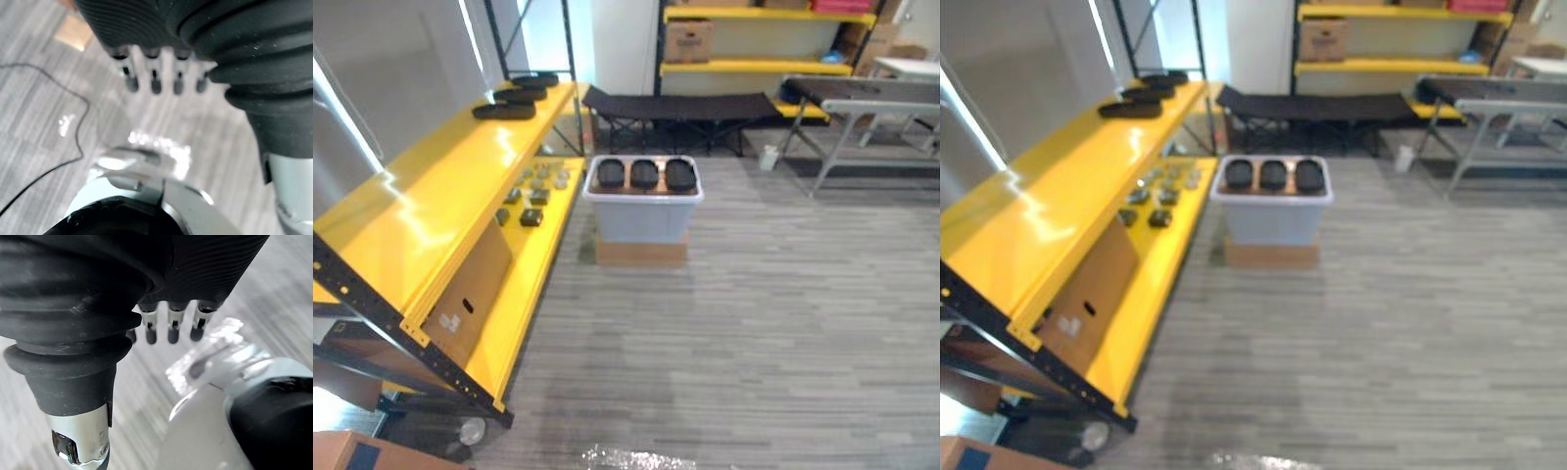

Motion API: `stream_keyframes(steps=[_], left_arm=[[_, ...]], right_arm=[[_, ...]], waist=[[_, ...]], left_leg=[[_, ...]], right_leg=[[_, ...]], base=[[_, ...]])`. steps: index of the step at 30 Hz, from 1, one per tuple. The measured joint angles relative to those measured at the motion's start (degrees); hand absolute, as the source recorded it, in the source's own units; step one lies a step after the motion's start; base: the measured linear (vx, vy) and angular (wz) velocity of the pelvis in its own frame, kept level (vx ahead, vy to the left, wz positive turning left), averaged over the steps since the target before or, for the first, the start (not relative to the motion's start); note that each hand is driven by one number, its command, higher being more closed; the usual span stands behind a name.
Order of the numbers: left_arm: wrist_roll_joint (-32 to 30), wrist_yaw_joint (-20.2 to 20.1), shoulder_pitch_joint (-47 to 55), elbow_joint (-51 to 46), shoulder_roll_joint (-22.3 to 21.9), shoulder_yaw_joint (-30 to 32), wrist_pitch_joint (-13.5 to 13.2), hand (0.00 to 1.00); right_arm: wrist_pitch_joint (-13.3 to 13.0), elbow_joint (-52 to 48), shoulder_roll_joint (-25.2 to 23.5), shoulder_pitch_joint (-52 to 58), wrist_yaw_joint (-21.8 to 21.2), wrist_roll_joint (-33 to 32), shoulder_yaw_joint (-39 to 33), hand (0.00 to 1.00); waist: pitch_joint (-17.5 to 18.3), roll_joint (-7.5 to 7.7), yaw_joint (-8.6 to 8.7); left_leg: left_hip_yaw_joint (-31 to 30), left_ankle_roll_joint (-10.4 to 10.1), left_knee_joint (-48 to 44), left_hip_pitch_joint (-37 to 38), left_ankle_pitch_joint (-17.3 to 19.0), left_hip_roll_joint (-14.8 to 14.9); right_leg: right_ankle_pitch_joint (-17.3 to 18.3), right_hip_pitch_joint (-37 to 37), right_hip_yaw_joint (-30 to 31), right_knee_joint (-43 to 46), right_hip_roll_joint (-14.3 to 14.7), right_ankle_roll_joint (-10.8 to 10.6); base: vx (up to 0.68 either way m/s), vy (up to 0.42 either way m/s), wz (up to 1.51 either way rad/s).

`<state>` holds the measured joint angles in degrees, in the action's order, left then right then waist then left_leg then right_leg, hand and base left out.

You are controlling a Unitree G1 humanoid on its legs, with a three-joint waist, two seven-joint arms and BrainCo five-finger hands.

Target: Walk over and take plastic housings, then place them on the shelf

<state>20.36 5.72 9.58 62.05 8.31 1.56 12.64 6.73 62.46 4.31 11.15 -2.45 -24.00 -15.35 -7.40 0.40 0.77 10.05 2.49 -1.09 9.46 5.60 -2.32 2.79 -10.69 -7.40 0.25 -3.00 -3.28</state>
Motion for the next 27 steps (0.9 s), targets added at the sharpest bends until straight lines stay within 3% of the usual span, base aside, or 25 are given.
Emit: stream_keyframes(steps=[4,12,27], left_arm=[[-0.1,0.0,-0.2,0.1,0.0,-0.1,0.0,0.0],[-0.5,-0.8,-0.7,0.1,0.2,-0.3,0.1,0.0],[-0.6,-0.9,-0.7,0.1,0.3,-0.6,-0.1,0.0]], right_arm=[[3.3,1.1,0.0,-0.3,-0.2,-3.1,-1.7,0.0],[3.1,1.1,-0.4,-1.9,-1.3,-3.5,-2.7,0.0],[0.7,1.0,-0.7,-1.6,-1.2,-4.9,-1.5,0.0]], waist=[[0.1,0.06,-0.05],[-1.3,0.25,-0.06],[-1.9,0.75,-0.03]], left_leg=[[0.0,-0.3,2.8,2.7,-0.4,-0.5],[0.1,-1.0,4.8,4.5,-0.8,-0.5],[0.1,-0.5,6.1,4.5,-2.2,-0.9]], right_leg=[[-0.1,-1.7,-0.3,-0.9,-0.1,-0.2],[-0.4,-2.4,-0.4,-0.8,-0.1,-0.8],[0.0,-2.3,-0.6,-1.4,-0.2,-0.9]], base=[[0.08,0.03,0.01],[0.01,0.002,-0.01],[-0.06,-0.025,0.0]])
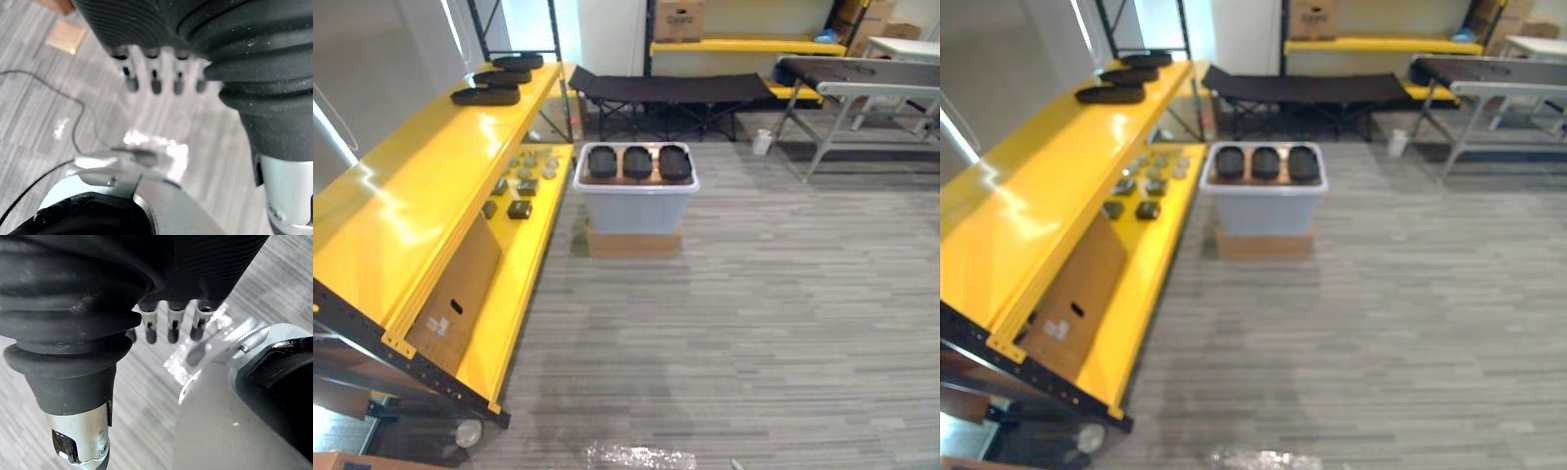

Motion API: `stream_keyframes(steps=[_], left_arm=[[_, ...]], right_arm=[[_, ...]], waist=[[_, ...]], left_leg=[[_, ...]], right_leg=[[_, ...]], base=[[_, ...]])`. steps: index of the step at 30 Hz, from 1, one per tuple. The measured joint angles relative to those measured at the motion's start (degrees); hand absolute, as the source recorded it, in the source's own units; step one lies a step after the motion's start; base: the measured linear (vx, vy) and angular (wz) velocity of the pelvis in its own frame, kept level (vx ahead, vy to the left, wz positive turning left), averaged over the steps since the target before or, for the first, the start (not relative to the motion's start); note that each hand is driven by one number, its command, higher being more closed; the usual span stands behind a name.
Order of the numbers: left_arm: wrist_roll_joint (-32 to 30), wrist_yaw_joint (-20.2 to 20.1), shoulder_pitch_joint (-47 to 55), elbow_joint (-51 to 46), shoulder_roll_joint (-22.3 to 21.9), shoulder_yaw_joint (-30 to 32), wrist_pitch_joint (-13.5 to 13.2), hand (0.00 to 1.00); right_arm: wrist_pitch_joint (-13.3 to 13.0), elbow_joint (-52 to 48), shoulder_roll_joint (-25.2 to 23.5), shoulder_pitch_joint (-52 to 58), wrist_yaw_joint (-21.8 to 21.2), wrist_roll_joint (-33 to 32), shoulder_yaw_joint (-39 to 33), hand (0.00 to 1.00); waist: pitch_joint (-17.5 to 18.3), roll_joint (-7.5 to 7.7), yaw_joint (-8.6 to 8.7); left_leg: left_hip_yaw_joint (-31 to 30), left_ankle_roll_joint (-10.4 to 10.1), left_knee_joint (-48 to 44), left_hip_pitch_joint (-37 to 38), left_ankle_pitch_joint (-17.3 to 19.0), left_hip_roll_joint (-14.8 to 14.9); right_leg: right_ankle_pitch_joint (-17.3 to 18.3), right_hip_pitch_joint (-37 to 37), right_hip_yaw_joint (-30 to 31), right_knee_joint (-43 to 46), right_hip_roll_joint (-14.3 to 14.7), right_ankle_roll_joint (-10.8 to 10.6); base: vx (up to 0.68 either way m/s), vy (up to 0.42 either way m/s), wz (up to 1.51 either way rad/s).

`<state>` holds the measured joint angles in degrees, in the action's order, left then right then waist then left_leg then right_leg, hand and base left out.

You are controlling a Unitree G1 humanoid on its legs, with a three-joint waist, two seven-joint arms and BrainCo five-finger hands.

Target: Walk over and take plastic housings, then place them on the shelf

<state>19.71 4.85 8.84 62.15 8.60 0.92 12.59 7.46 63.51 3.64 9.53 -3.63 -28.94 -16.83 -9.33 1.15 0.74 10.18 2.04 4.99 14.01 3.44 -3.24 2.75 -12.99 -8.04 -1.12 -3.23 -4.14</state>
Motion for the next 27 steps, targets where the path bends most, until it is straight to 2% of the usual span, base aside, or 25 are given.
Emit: stream_keyframes(steps=[4,5,7,11,12,13,15,17,20,21,23,24,26,27], left_arm=[[-0.7,0.0,0.0,0.0,0.0,-0.1,-0.1,0.0],[-2.9,-0.1,0.0,0.0,0.0,-0.3,-0.8,0.0],[-4.4,-0.2,-0.1,0.0,0.1,-1.2,-1.9,0.0],[-5.0,-0.1,-0.7,-0.1,0.3,-1.2,-2.3,0.0],[-5.0,0.0,-1.2,-0.2,0.3,-1.2,-2.1,0.0],[-5.1,-0.1,-1.6,-0.1,0.9,-1.0,-1.6,0.0],[-5.2,-0.8,-1.8,-0.1,1.7,-0.6,-1.0,0.0],[-6.8,-1.3,-2.2,-0.1,1.3,1.8,-0.5,0.0],[-6.8,-1.7,-1.9,-0.2,-0.2,6.5,0.0,0.0],[-6.7,-2.0,-1.9,-0.3,-0.4,7.7,-0.1,0.0],[-6.7,-2.4,-1.9,-0.5,-0.3,8.1,-0.1,0.0],[-6.6,-2.6,-1.9,-1.1,-0.5,8.1,-0.1,0.0],[-5.5,-2.5,-1.5,-2.7,-2.9,8.5,-0.5,0.0],[-4.6,-2.5,-1.7,-2.8,-3.1,9.3,-0.8,0.0]], right_arm=[[-0.1,0.1,0.0,0.1,0.2,-1.7,0.2,0.0],[-0.2,0.2,-0.1,0.4,1.2,-4.5,0.8,0.0],[-0.3,0.2,0.0,0.3,1.4,-5.3,1.0,0.0],[-0.3,0.2,-0.3,-0.6,1.4,-5.1,-1.5,0.0],[-0.2,0.2,-0.4,-1.2,1.2,-5.2,-2.3,0.0],[0.0,0.0,-1.0,-1.0,0.9,-5.3,-2.9,0.0],[0.3,0.1,-2.1,0.0,0.5,-5.1,-3.5,0.0],[0.3,-0.2,-3.0,1.6,-0.3,-4.9,-5.3,0.0],[1.5,-0.7,-3.4,3.8,-1.0,-3.1,-5.5,0.0],[2.1,-0.8,-4.1,4.8,-1.5,-1.8,-5.7,0.0],[2.8,-1.4,-4.7,6.0,-1.7,-0.9,-5.7,0.0],[3.1,-1.4,-4.8,6.1,-1.9,-0.9,-5.9,0.0],[3.7,-2.1,-2.3,7.1,-2.7,0.7,-6.7,0.0],[3.9,-2.1,-2.3,7.1,-2.8,0.9,-6.7,0.0]], waist=[[0.0,0.07,0.01],[0.0,0.15,0.08],[0.0,0.15,0.11],[-1.9,0.39,0.24],[-3.6,0.06,0.32],[-4.5,0.45,0.45],[-4.7,1.88,0.52],[-4.7,1.96,0.73],[-4.7,1.33,1.58],[-4.6,1.47,1.49],[-4.1,1.9,1.54],[-4.0,1.39,1.57],[-1.5,-2.26,2.04],[-1.4,-2.25,1.93]], left_leg=[[-0.1,0.0,0.0,0.0,0.0,-0.1],[-0.1,0.0,0.0,-0.2,0.0,-0.2],[0.3,0.1,0.0,-1.1,0.0,-0.3],[1.9,0.2,-0.1,-1.5,0.0,-0.4],[2.6,1.4,-0.3,-0.2,0.2,0.1],[2.9,1.6,-0.3,0.4,0.4,0.3],[2.8,1.3,-0.3,1.0,1.4,0.8],[2.8,1.6,-1.1,0.8,2.7,2.0],[3.6,-0.3,-5.7,0.8,6.7,4.4],[4.5,-2.1,-7.9,0.9,8.5,5.0],[5.1,-3.9,-10.5,1.1,11.5,5.1],[5.4,-4.9,-11.9,1.2,13.0,6.0],[5.7,-7.3,-13.7,2.0,14.4,11.0],[5.7,-7.6,-16.4,1.2,14.3,11.6]], right_leg=[[0.0,0.0,0.0,-0.3,-0.1,0.0],[0.0,0.3,0.0,-0.2,-0.2,0.0],[0.5,2.1,0.2,1.4,-0.4,0.0],[3.9,8.9,0.3,13.4,-1.6,-1.3],[4.9,11.6,0.2,19.8,-1.8,-1.9],[6.5,13.7,0.1,23.3,-2.1,-0.7],[6.7,15.7,0.2,23.5,-2.2,-0.4],[6.4,18.4,0.1,22.8,-2.2,-0.5],[4.6,20.2,-1.5,19.6,-2.4,0.0],[3.0,20.3,-2.2,18.3,-2.8,0.9],[1.3,20.1,-2.9,17.3,-3.9,1.8],[-1.5,20.3,-3.3,17.9,-3.6,2.0],[2.9,19.7,-5.9,19.5,0.3,3.7],[3.8,19.1,-6.3,19.7,0.6,4.1]], base=[[-0.01,-0.004,0.0],[0.0,0.0,0.0],[-0.03,-0.006,-0.09],[0.0,0.019,-0.2],[-0.03,0.057,-0.24],[-0.03,0.067,-0.19],[-0.01,0.023,-0.02],[0.03,-0.006,-0.01],[0.15,-0.041,-0.11],[0.19,-0.075,-0.24],[0.3,-0.156,-0.27],[0.41,-0.241,-0.13],[0.45,-0.221,0.09],[0.44,-0.215,0.13]])
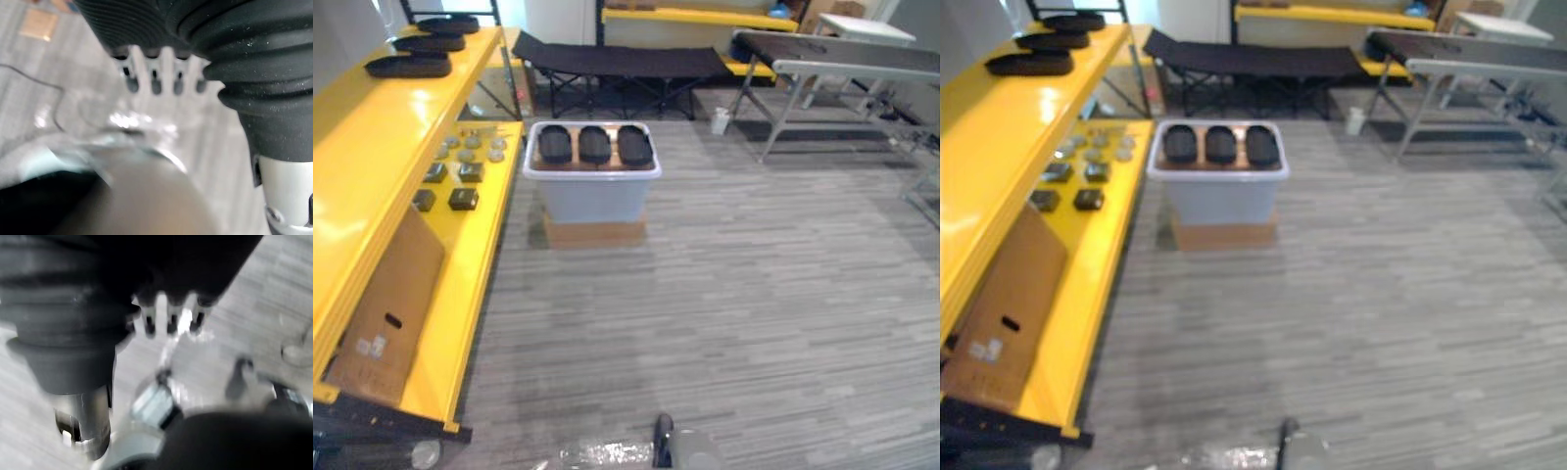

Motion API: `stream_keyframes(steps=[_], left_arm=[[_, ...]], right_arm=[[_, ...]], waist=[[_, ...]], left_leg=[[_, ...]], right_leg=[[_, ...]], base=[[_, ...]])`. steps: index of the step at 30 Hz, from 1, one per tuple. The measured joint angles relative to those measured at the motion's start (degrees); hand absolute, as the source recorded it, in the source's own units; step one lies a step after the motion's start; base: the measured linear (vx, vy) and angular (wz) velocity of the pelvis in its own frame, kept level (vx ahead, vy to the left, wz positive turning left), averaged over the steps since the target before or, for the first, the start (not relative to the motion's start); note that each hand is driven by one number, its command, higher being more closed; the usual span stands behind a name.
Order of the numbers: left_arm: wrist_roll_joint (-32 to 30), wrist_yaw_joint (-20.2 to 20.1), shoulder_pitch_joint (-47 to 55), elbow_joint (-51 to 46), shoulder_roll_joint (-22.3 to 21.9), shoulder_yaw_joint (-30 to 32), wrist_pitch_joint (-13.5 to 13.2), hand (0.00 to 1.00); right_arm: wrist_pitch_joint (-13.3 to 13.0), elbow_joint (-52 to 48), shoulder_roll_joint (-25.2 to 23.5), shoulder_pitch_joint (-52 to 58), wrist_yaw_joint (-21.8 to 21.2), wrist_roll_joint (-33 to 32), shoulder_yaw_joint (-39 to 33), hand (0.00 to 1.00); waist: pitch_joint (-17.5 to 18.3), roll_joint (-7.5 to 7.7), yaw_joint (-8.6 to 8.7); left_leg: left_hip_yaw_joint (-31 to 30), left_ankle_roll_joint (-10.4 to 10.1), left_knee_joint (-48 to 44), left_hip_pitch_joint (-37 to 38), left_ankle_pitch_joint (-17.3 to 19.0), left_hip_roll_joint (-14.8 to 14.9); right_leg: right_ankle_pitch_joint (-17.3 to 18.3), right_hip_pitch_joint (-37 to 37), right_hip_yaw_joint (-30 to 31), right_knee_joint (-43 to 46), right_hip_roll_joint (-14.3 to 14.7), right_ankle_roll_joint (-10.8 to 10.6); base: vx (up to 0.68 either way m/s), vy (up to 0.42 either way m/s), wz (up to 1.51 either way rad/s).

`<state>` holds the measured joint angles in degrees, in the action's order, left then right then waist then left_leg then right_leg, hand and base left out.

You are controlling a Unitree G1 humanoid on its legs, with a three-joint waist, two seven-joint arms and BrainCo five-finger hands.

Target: Walk over and take plastic housings, then place them on the shelf

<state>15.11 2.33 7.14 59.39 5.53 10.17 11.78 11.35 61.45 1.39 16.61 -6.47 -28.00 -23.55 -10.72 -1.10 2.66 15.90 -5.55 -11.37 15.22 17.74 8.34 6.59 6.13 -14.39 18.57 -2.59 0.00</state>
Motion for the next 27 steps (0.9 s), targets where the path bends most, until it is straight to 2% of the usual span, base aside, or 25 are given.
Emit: stream_keyframes(steps=[1,2,4,5,6,7,8,9,10,11,12,14,15,17,18,19,20,21,22,23,25,26,27], left_arm=[[2.2,0.0,0.2,-0.9,0.0,1.1,-0.5,0.0],[3.1,0.1,0.3,-1.3,0.0,1.7,-0.4,0.0],[4.2,0.5,0.6,-1.2,0.3,2.1,-0.5,0.0],[4.9,0.5,0.6,-1.3,0.7,2.1,-0.5,0.0],[5.2,0.5,0.6,-1.4,1.2,2.0,-0.5,0.0],[5.1,0.4,0.5,-2.0,1.1,1.9,-0.7,0.0],[5.1,0.4,0.6,-2.1,0.9,1.8,-1.0,0.0],[4.9,0.4,0.8,-2.0,0.5,0.3,-1.4,0.0],[4.6,0.2,0.9,-1.9,-0.4,-0.5,-1.5,0.0],[4.6,0.3,0.8,-1.6,-1.3,-0.3,-1.5,0.0],[3.9,0.2,1.9,-1.2,-2.7,-0.3,-1.7,0.0],[2.2,0.2,1.8,-1.0,-2.4,-0.3,-1.7,0.0],[2.0,0.1,1.6,-1.0,-1.9,-0.3,-1.8,0.0],[1.9,0.1,1.6,-0.7,-1.5,-0.4,-2.3,0.0],[1.7,0.2,1.5,-0.4,-1.1,-0.2,-2.7,0.0],[1.6,0.2,1.5,0.0,-1.0,-0.3,-2.8,0.0],[0.0,0.5,1.5,0.2,0.1,-1.3,-3.0,0.0],[-0.1,0.8,1.2,0.2,0.7,-2.1,-3.0,0.0],[-0.2,1.4,0.8,0.3,1.5,-3.3,-3.1,0.0],[0.1,1.9,0.1,0.3,2.7,-4.9,-3.2,0.0],[0.6,2.2,-1.9,0.3,3.1,-5.1,-3.3,0.0],[0.7,2.2,-3.6,0.3,3.1,-5.3,-3.5,0.0],[0.7,2.1,-5.8,0.2,2.9,-6.0,-4.0,0.0]], right_arm=[[0.0,0.1,-0.1,0.2,0.2,0.9,0.1,0.0],[0.1,-0.2,0.2,0.5,-0.1,2.1,0.2,0.0],[-0.1,-0.3,0.9,0.4,-1.4,4.1,1.5,0.0],[-0.4,-0.1,0.8,0.2,-1.4,4.4,1.8,0.0],[-0.6,0.5,0.9,-0.1,-1.4,4.7,2.5,0.0],[-1.1,1.1,1.3,-0.3,-1.3,4.6,2.8,0.0],[-1.9,1.6,1.5,-1.1,-0.2,4.5,2.2,0.0],[-3.1,2.0,2.5,-3.7,1.7,4.4,1.4,0.0],[-4.5,1.3,4.3,-6.1,2.6,4.4,1.4,0.0],[-5.3,0.7,5.2,-7.5,2.9,4.2,1.5,0.0],[-6.7,-0.5,6.2,-8.9,2.9,4.0,2.6,0.0],[-8.2,-2.1,5.3,-10.9,2.7,4.0,5.2,0.0],[-9.2,-2.3,4.4,-12.3,2.4,3.9,6.5,0.0],[-9.8,-2.3,3.3,-13.2,1.5,2.8,6.8,0.0],[-10.0,-2.2,2.8,-13.4,1.5,2.8,6.9,0.0],[-10.0,-2.0,2.8,-13.4,1.5,2.8,6.8,0.0],[-10.0,-1.6,2.2,-12.8,1.5,2.9,6.8,0.0],[-10.3,-0.9,1.8,-12.6,1.5,2.8,6.6,0.0],[-11.0,-1.3,1.3,-12.4,1.3,3.1,5.5,0.0],[-10.7,-0.8,1.5,-12.1,0.4,4.5,5.5,0.0],[-10.4,-0.3,1.2,-11.1,-0.1,5.3,5.0,0.0],[-10.4,-0.1,1.2,-10.0,-0.1,5.4,5.0,0.0],[-10.3,0.3,1.3,-8.9,-0.1,5.4,4.9,0.0]], waist=[[0.4,0.67,-0.29],[0.9,0.51,-0.44],[0.6,0.41,-0.65],[0.3,0.96,-0.73],[-0.2,1.42,-1.13],[-0.6,2.18,-2.06],[-0.7,1.98,-2.27],[-1.1,0.88,-2.41],[-2.1,-1.1,-2.69],[-3.2,-2.68,-2.85],[-3.5,-3.96,-3.71],[-3.5,-3.29,-3.77],[-3.7,-3.01,-4.41],[-3.5,-2.33,-5.26],[-3.4,-1.52,-5.24],[-3.3,-1.34,-5.1],[-2.7,0.09,-4.83],[-2.9,0.9,-4.61],[-3.3,1.86,-4.1],[-3.4,2.47,-3.4],[-3.5,3.02,-3.14],[-3.5,2.98,-2.81],[-3.6,2.82,-2.27]], left_leg=[[-0.2,-1.2,-9.0,-3.0,-0.7,1.7],[-1.0,-1.2,-21.3,-7.9,-2.2,4.6],[0.0,-1.0,-36.7,-14.6,-1.8,8.5],[0.1,-0.6,-38.2,-15.7,-1.5,8.5],[0.2,-0.5,-37.1,-17.8,-0.8,7.0],[0.2,-0.5,-32.2,-20.2,-0.4,4.0],[0.0,-0.6,-28.6,-21.4,-0.5,2.4],[-0.3,-0.5,-19.5,-23.8,-1.8,-0.9],[-0.8,0.0,-9.3,-25.5,-6.6,-3.1],[-1.4,1.8,-6.6,-25.4,-11.9,-3.5],[-0.7,5.3,-4.5,-23.7,-15.5,-4.9],[-0.1,7.6,-4.0,-23.2,-13.9,-7.2],[0.3,8.7,-4.6,-23.3,-13.3,-7.9],[0.4,9.2,-4.7,-22.3,-11.3,-8.5],[0.4,10.0,-3.8,-20.4,-10.2,-9.1],[0.3,10.5,-2.6,-19.0,-9.8,-9.2],[0.0,10.2,1.3,-14.7,-10.1,-10.5],[-0.5,10.3,2.0,-13.4,-10.0,-10.9],[-1.0,10.5,2.9,-11.3,-10.2,-11.3],[-1.7,10.1,3.8,-8.6,-10.0,-11.3],[-3.4,9.5,5.0,-5.8,-9.6,-10.8],[-5.0,8.9,5.5,-4.9,-9.2,-10.4],[-7.1,8.5,6.2,-4.1,-8.6,-10.1]], right_leg=[[0.9,-1.6,-0.1,-0.4,0.5,0.9],[1.6,-4.4,0.0,-2.3,1.4,1.3],[1.5,-10.1,0.0,-6.8,3.0,1.8],[1.4,-12.1,0.0,-8.0,3.0,1.9],[1.2,-15.3,0.0,-9.9,2.4,2.1],[1.2,-17.2,0.1,-11.0,1.4,2.1],[1.2,-17.7,0.2,-11.6,1.0,2.1],[1.8,-18.6,0.4,-12.6,0.1,1.3],[3.2,-19.5,0.7,-13.7,-0.4,-0.6],[3.4,-20.4,1.3,-14.3,-0.2,-1.0],[4.1,-22.0,3.3,-15.1,-0.5,-1.8],[3.8,-22.4,3.7,-15.2,-2.6,-2.0],[2.1,-22.5,3.7,-14.9,-3.3,-3.5],[0.8,-23.1,3.7,-13.2,-3.6,-2.9],[0.9,-22.1,3.8,-8.5,-4.3,-3.0],[1.3,-20.4,4.0,-3.5,-4.8,-3.6],[0.8,-10.2,5.0,18.4,-8.3,-12.1],[1.4,-7.1,5.3,24.7,-9.1,-12.9],[3.5,-4.3,4.8,30.5,-9.9,-12.0],[6.6,-1.9,3.0,31.3,-9.8,-10.1],[8.5,-1.2,1.0,24.2,-8.3,-8.3],[8.8,-0.6,0.5,17.7,-7.3,-7.4],[8.2,1.0,0.6,9.9,-6.4,-7.6]], base=[[0.41,-0.257,0.08],[0.49,-0.299,0.04],[0.43,-0.191,-0.01],[0.41,-0.121,-0.03],[0.44,-0.086,-0.05],[0.3,-0.019,-0.09],[0.25,0.073,-0.24],[0.25,0.157,-0.45],[0.25,0.192,-0.51],[0.28,0.241,-0.61],[0.34,0.265,-0.23],[0.36,0.232,0.09],[0.24,0.134,0.2],[0.27,0.142,0.17],[0.26,0.124,0.07],[0.38,0.141,-0.07],[0.34,0.106,-0.04],[0.4,0.088,0.12],[0.25,0.016,0.37],[0.3,0.005,0.43],[0.26,-0.027,0.49],[0.29,-0.083,0.8],[0.29,-0.095,0.83]])
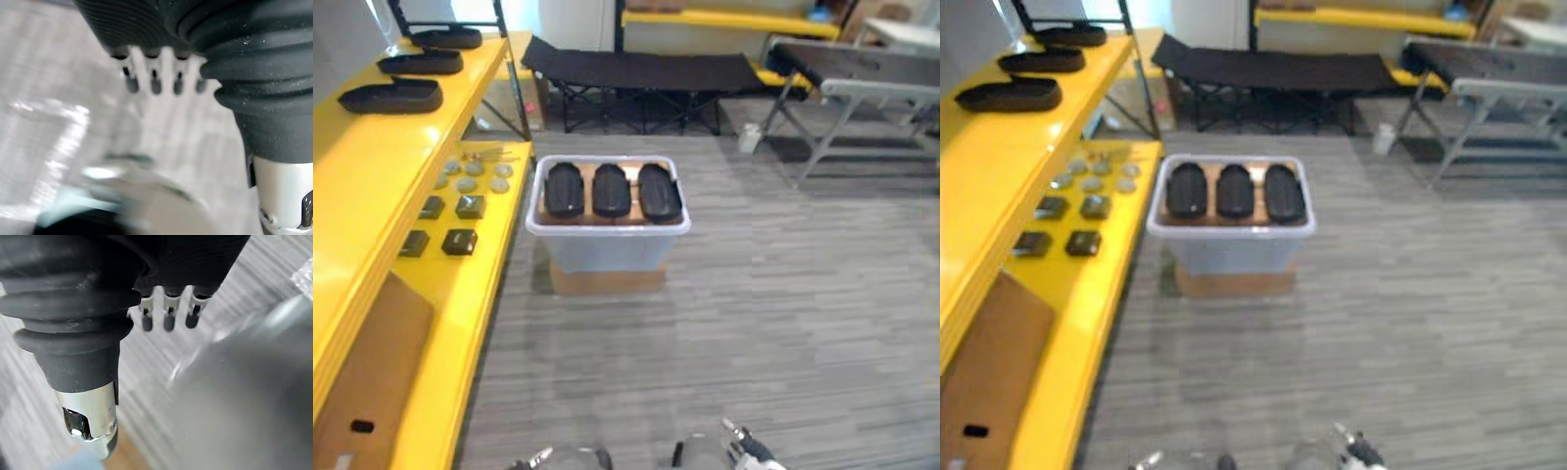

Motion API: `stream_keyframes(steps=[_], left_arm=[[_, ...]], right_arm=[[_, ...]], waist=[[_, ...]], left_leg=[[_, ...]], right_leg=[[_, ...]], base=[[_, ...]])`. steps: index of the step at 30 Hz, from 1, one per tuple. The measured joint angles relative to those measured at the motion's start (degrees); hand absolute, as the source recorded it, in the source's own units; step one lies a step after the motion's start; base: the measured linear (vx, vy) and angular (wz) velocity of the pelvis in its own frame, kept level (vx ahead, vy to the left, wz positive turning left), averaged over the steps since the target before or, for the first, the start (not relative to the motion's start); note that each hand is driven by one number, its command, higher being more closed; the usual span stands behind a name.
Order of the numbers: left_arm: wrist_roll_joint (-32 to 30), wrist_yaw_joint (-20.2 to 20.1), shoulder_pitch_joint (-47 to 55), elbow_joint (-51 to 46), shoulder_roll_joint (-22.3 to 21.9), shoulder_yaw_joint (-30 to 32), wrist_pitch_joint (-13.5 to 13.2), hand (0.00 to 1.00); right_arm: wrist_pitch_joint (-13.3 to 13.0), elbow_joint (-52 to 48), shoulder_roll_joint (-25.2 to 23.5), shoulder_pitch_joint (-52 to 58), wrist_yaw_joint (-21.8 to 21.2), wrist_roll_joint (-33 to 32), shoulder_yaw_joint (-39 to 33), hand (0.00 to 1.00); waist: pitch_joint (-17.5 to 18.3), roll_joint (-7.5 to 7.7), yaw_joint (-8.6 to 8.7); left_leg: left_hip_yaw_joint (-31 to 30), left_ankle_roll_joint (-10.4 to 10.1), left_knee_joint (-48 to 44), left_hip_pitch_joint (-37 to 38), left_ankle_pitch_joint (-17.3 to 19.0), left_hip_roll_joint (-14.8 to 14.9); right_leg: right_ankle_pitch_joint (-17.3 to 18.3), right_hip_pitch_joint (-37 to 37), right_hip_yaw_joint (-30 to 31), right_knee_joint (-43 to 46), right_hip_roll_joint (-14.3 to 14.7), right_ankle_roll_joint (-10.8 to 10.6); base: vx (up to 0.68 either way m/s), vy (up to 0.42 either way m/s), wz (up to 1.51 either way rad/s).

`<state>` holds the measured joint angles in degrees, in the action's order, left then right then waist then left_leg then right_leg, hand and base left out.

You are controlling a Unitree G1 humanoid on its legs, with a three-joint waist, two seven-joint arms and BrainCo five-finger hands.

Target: Walk over and take plastic housings, then place them on the shelf

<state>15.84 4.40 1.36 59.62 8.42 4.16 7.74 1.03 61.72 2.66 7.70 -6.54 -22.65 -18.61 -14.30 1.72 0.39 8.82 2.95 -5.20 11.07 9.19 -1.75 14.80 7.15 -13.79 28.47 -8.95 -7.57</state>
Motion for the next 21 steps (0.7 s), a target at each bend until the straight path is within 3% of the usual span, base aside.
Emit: stream_keyframes(steps=[3,6,7,8,9,10,12,13,15,16,19,20,21], left_arm=[[1.8,0.1,-2.5,0.0,-1.5,-0.1,-0.8,0.0],[4.0,0.1,-1.8,-1.1,-3.8,0.7,-1.3,0.0],[4.1,0.3,-1.6,-1.3,-4.5,1.5,-1.1,0.0],[4.1,0.5,-1.2,-1.3,-4.8,1.6,-1.0,0.0],[4.2,0.8,-1.1,-1.3,-6.1,1.9,-0.9,0.0],[4.4,1.0,-1.1,-1.6,-6.6,2.0,-0.9,0.0],[4.5,1.4,-1.3,-2.2,-7.7,3.2,-0.8,0.0],[4.5,1.8,-1.1,-2.2,-8.6,5.4,-0.9,0.0],[5.2,1.8,-1.0,-2.6,-8.7,6.7,-1.1,0.0],[5.4,1.8,-1.0,-2.6,-8.4,6.5,-1.2,0.0],[4.3,1.5,-0.8,-2.7,-7.3,5.8,-0.7,0.0],[3.3,1.5,-0.4,-2.7,-7.0,5.8,-0.6,0.0],[1.8,1.5,0.5,-2.4,-6.7,5.8,-0.2,0.0]], right_arm=[[0.0,0.5,-0.2,2.0,0.2,0.1,-0.4,0.0],[0.0,0.2,-0.7,3.4,0.4,0.0,-0.4,0.0],[0.2,0.2,-0.4,3.5,0.4,-0.1,-0.3,0.0],[0.3,0.2,0.2,3.5,0.5,-0.2,-0.4,0.0],[0.5,0.1,1.1,3.3,0.9,-0.2,-0.3,0.0],[0.6,0.1,1.2,2.8,1.1,-0.3,-0.4,0.0],[0.7,-0.8,1.7,2.2,1.7,-0.2,-0.4,0.0],[0.8,-1.6,1.8,2.3,1.7,-0.1,-0.4,0.0],[0.6,-1.2,2.2,2.0,1.8,0.4,-0.4,0.0],[0.5,-0.8,2.2,1.8,1.8,0.4,-0.4,0.0],[-0.1,-0.4,2.1,0.7,2.0,0.2,-1.1,0.0],[-0.1,-0.4,2.1,0.5,2.4,-0.2,-1.2,0.0],[-0.1,-0.5,2.2,0.4,2.9,-0.3,-1.4,0.0]], waist=[[-0.2,-0.26,0.73],[0.0,-0.04,0.72],[0.4,-1.23,0.72],[0.9,-1.75,0.92],[1.5,-3.43,1.06],[1.5,-3.71,1.04],[1.7,-4.84,0.94],[1.5,-4.76,0.99],[1.3,-5.3,0.52],[1.3,-5.09,0.38],[1.0,-4.36,0.29],[1.0,-4.37,0.27],[1.0,-4.49,0.13]], left_leg=[[-1.7,-2.0,0.2,2.1,2.4,0.6],[-2.3,-5.1,-4.5,4.0,8.8,2.3],[-2.6,-6.8,-5.4,5.0,10.7,4.3],[-2.6,-7.4,-5.6,5.3,11.1,5.7],[-1.9,-8.6,-8.2,4.6,10.8,7.9],[-1.7,-9.5,-10.5,3.6,10.3,8.6],[-2.1,-12.2,-22.7,-1.3,7.9,11.2],[-2.1,-11.9,-33.7,-5.7,5.1,13.5],[0.0,-11.0,-47.0,-11.5,5.6,17.2],[0.9,-10.6,-46.8,-12.2,5.9,17.2],[5.5,-9.9,-28.5,-14.2,6.2,13.1],[6.2,-9.8,-20.9,-14.8,5.2,11.5],[6.0,-8.4,-12.5,-15.4,0.9,9.8]], right_leg=[[-7.4,3.8,0.6,-13.0,0.1,2.3],[-13.6,3.0,1.6,-15.5,1.2,5.1],[-17.4,3.0,0.9,-13.8,2.5,6.1],[-16.5,3.0,0.3,-12.8,3.5,6.7],[-14.0,3.0,-1.0,-11.7,5.2,7.7],[-13.5,2.7,-1.5,-11.6,5.5,8.1],[-11.1,0.6,-3.0,-11.2,6.6,9.5],[-9.5,-1.9,-3.3,-12.0,7.3,9.7],[-8.6,-8.1,-4.3,-15.0,8.7,9.8],[-8.6,-10.0,-4.5,-16.1,8.6,9.8],[-8.9,-15.3,-5.0,-20.9,6.6,8.5],[-8.9,-15.5,-4.9,-21.5,6.0,7.9],[-8.6,-15.8,-4.6,-22.0,5.7,7.0]], base=[[0.35,-0.149,0.37],[0.42,-0.256,0.17],[0.48,-0.311,0.11],[0.48,-0.306,0.19],[0.38,-0.242,0.17],[0.51,-0.368,0.18],[0.44,-0.324,0.22],[0.37,-0.221,0.28],[0.39,-0.192,0.15],[0.31,-0.12,0.06],[0.23,-0.021,0.06],[0.18,0.108,-0.03],[0.26,0.179,-0.17]])
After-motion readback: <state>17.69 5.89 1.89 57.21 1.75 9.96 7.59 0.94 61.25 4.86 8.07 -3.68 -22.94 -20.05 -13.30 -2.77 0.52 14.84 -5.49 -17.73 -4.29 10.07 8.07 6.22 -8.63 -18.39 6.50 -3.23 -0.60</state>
